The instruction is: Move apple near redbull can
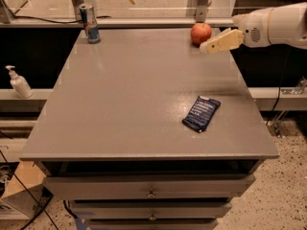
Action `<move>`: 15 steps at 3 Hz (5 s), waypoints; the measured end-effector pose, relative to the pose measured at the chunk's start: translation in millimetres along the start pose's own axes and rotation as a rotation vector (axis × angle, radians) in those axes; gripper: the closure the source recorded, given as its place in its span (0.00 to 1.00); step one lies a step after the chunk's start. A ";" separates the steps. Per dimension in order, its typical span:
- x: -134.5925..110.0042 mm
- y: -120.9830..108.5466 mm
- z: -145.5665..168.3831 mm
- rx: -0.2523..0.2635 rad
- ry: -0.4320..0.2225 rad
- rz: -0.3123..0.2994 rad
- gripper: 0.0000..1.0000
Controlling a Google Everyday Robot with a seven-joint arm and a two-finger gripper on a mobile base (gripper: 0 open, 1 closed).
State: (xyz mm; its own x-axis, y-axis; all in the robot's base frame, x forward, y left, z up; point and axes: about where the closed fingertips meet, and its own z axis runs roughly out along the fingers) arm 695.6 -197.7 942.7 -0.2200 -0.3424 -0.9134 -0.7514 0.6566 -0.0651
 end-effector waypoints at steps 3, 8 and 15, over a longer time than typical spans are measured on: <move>4.5 -25.7 36.9 0.126 -0.030 -0.028 0.00; 28.7 -111.4 152.4 0.243 -0.074 0.109 0.16; -79.6 -3.3 177.2 -0.058 -0.275 0.012 1.00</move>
Offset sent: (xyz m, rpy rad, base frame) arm 0.0271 0.0045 -0.0180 -0.0582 -0.0671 -0.1285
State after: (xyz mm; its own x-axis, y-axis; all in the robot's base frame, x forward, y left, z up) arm 825.8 -53.6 944.4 -0.0581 -0.1347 -0.9892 -0.7860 0.6170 -0.0379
